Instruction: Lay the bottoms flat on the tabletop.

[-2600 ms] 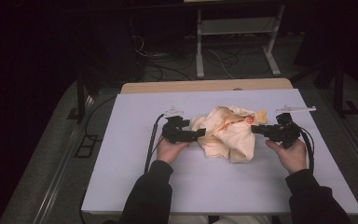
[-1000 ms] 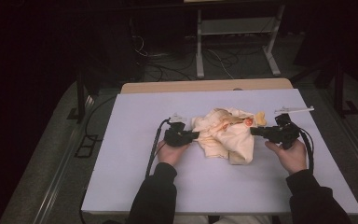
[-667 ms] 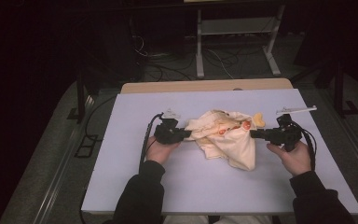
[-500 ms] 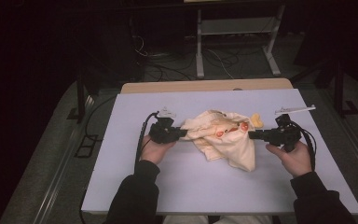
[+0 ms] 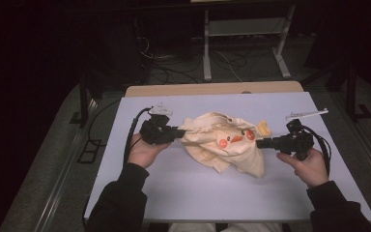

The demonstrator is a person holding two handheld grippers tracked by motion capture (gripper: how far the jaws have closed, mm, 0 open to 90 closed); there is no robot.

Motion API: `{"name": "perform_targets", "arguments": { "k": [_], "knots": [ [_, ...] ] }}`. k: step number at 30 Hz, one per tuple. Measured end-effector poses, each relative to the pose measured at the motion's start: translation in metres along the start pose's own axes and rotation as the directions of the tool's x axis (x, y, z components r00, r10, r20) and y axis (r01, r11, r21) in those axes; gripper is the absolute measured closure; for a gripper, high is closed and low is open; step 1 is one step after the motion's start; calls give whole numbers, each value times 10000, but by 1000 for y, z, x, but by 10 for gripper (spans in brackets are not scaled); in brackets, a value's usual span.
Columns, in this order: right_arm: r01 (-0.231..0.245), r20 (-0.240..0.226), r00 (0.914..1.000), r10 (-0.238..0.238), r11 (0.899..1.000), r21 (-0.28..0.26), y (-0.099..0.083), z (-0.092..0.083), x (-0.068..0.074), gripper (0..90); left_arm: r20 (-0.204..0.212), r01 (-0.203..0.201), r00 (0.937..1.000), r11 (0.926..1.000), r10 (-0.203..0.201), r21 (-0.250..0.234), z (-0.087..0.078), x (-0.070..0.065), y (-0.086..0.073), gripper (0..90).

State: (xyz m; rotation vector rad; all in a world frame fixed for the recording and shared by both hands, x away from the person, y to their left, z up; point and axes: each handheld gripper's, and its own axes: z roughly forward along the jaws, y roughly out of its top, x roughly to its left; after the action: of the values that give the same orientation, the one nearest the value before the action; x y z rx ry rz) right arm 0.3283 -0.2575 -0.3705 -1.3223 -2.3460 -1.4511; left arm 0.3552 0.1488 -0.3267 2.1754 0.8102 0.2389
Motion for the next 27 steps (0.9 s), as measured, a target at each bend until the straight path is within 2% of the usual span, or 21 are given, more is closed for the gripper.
{"name": "perform_targets", "arguments": {
  "k": [7,12,17,20,23,27],
  "knots": [
    [110,-305,9995,-116,9997,-199,8,-15,12,824,135,-454,9989,9988,451,191,-23,-7,31,786],
    [225,-304,9993,-239,9988,-443,17,-27,18,824,120,-637,9979,9975,634,310,-29,-5,48,785],
    [79,-73,9999,-83,9988,-478,21,-24,10,824,154,-304,9994,9982,296,516,-14,2,49,784],
    [100,123,9999,-94,9988,-483,19,-18,4,824,138,-298,9995,9970,289,710,-1,4,47,784],
    [39,509,9987,-21,9994,-356,18,-11,-4,824,44,-224,9997,9963,221,832,12,5,47,782],
    [88,1053,9944,-33,9986,-514,12,-3,-15,823,101,-180,9998,9948,171,1003,30,4,46,776]
  ]
}}
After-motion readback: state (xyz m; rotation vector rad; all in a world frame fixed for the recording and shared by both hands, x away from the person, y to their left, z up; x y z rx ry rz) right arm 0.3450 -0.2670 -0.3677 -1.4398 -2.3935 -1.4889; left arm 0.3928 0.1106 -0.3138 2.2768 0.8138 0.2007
